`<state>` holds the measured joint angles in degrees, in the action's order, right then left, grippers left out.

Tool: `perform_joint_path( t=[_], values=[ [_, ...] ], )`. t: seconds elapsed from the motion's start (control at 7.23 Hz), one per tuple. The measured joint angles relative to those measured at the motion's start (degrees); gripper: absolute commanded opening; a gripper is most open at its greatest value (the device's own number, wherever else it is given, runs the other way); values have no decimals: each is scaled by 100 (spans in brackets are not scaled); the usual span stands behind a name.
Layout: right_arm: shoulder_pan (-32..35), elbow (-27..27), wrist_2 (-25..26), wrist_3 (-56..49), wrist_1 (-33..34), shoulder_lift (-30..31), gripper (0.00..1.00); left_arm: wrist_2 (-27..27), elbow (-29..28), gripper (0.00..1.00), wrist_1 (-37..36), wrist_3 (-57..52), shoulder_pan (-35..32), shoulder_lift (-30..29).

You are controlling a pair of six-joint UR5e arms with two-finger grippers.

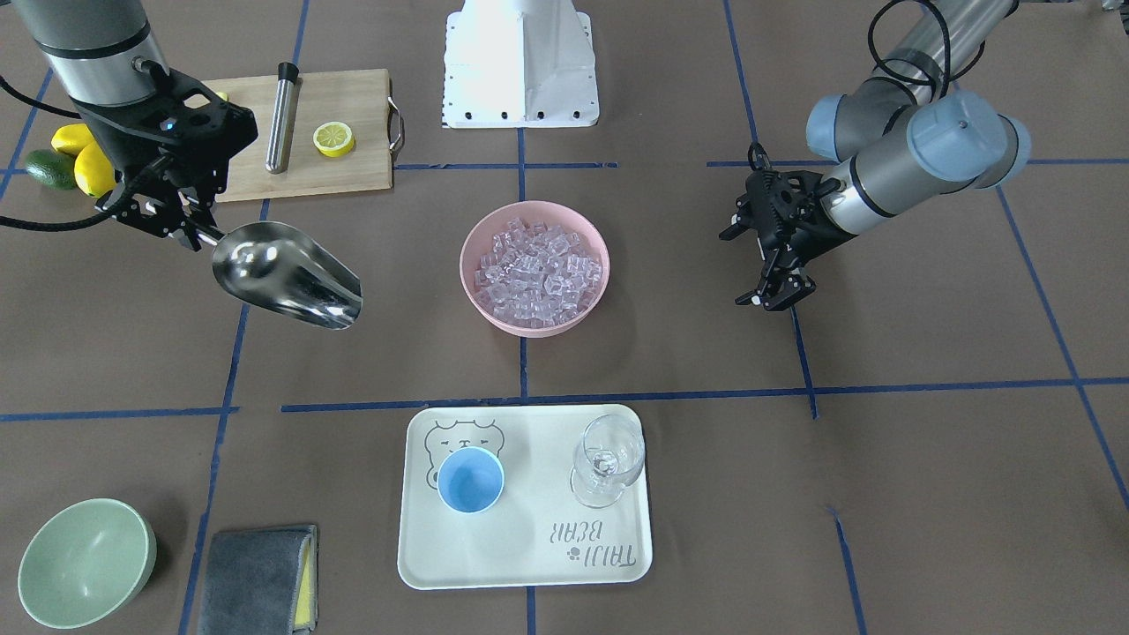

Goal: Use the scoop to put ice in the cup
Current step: 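Carry the scoop toward the pink bowl with the right gripper while the left nears it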

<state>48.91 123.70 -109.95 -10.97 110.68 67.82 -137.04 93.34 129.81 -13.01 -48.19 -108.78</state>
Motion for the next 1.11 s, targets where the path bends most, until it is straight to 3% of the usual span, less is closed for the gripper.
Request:
perform_joint_path(
  t=[0.55, 0.83, 1.11],
  values=[
    [-357, -22, 92, -682, 899, -524, 0, -1, -25, 100, 16, 11, 223, -65],
    [-300, -34, 242, -822, 1918, -1096, 0, 157, -63, 100, 108, 104, 402, -104],
    [-435, -153, 631, -1241, 2361, -1391, 0, 430, -307, 100, 814, 617, 652, -167]
  ],
)
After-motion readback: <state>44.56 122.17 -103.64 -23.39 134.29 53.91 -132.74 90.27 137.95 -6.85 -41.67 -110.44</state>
